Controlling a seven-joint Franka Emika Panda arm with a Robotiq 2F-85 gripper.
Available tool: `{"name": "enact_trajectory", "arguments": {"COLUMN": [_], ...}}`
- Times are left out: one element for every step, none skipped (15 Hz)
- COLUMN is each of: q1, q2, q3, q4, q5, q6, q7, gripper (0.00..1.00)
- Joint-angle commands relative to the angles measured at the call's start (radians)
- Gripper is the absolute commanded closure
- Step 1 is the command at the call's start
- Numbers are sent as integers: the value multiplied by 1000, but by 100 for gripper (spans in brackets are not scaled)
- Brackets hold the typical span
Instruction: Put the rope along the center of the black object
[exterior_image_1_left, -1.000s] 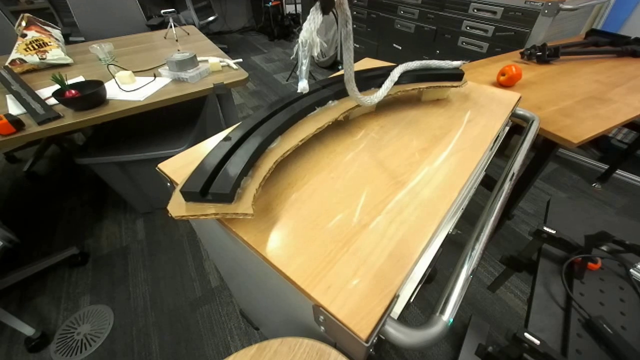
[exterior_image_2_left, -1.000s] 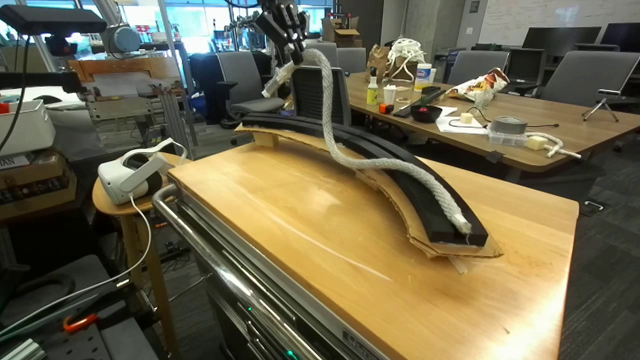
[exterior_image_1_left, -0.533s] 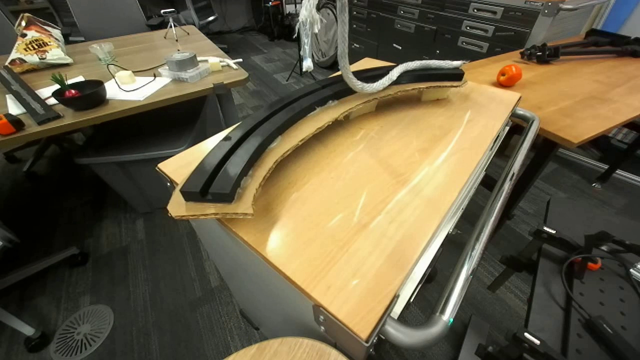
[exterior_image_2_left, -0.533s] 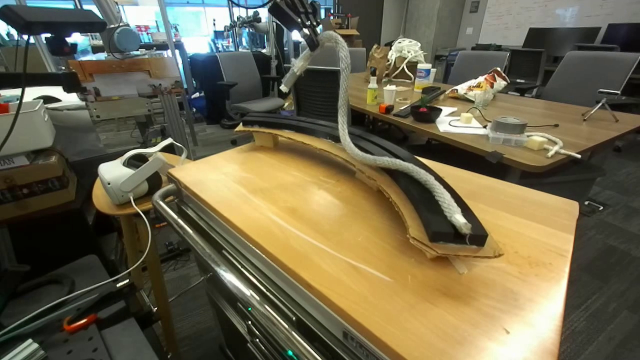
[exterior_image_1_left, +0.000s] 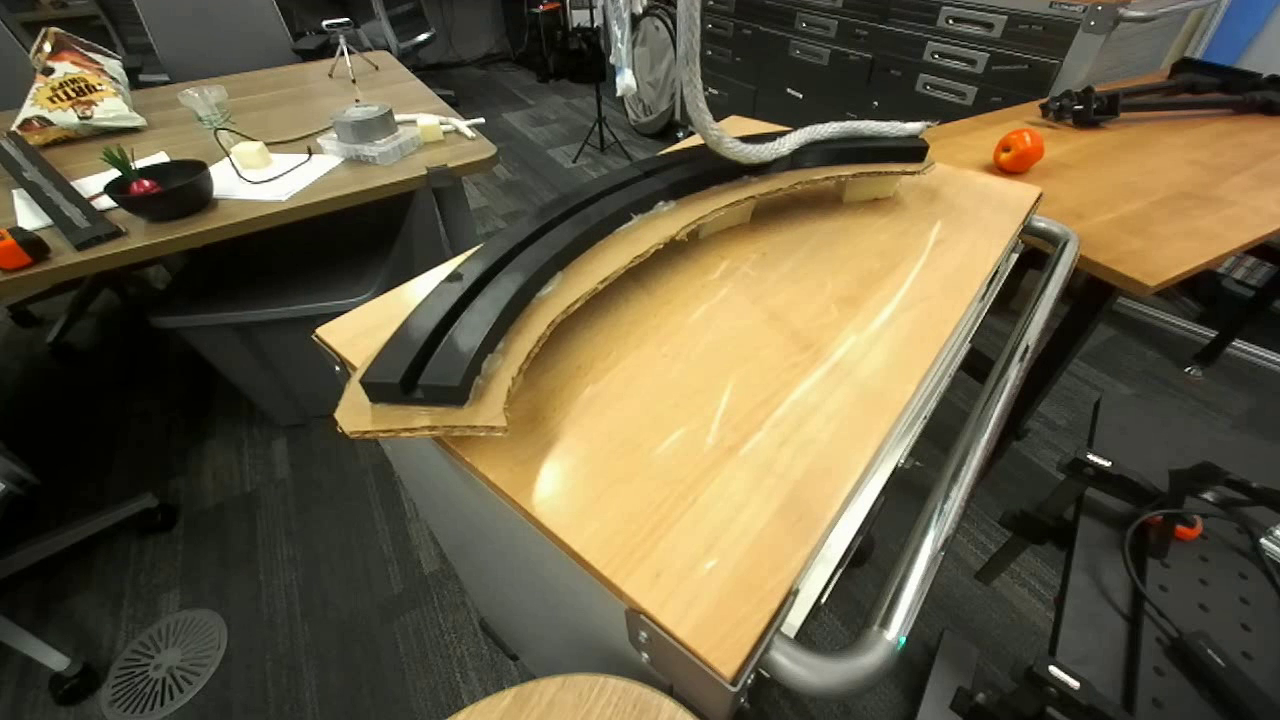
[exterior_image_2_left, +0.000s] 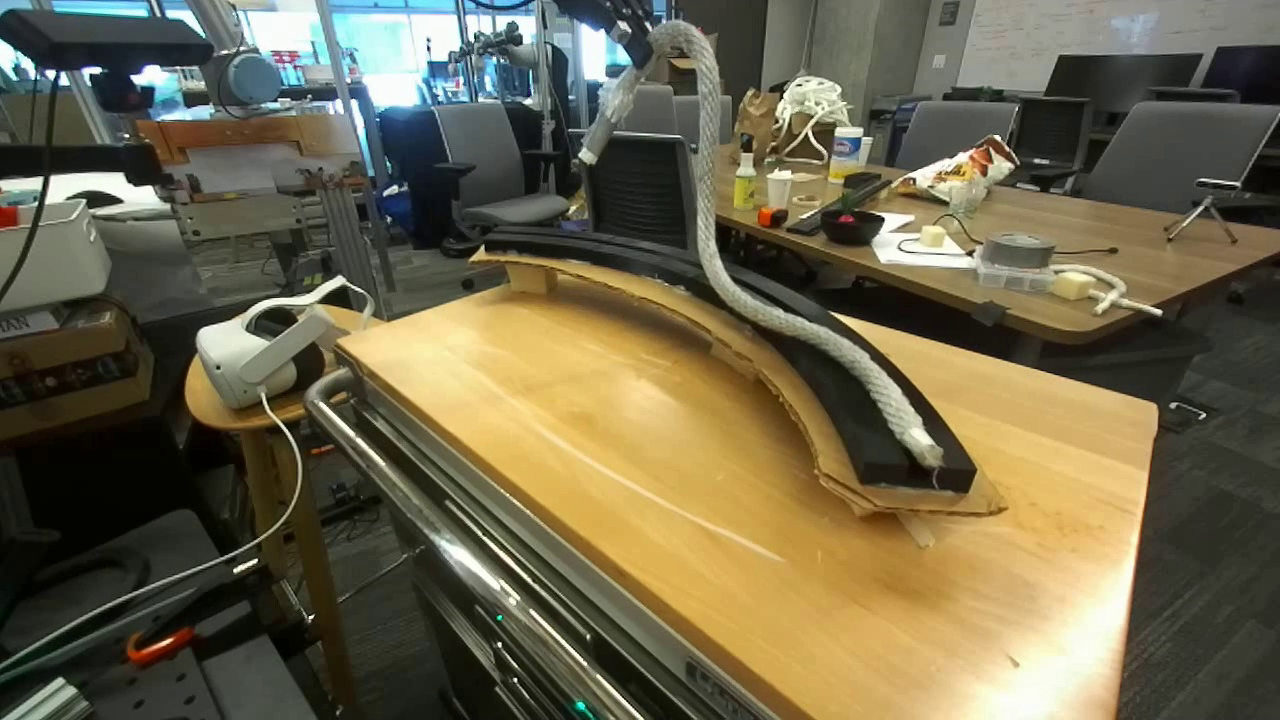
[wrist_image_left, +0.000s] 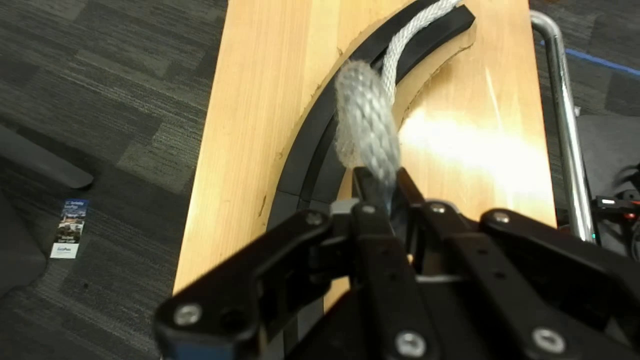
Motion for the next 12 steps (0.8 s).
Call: {"name": "enact_trajectory", "arguments": {"q1": [15,17,19,20,20,21,21,21,21,22,23,26], "q2": [79,90,99,108,114,119,123,128,131,136,140,146], "q3": [-15,-20,-24,-26,-28,-29,-30,-30,-31,-31,-32,-34], "q4": [98,106,113,122,130,137,145,153,159,166,172,180], "q5": [-70,-93,-118,-136,-153,-166,-178,-187,-196,-209,-218,-232], "q6": [-52,-54,-56,-61,-65,-69,-71,-74,-75,-76,-76,-77], "q7": [-25,-20,-18,-18,-19,-19,-20,-22,-22,-23,-22,-23], "gripper": [97,97,97,97,97,97,97,97,97,97,97,97]}}
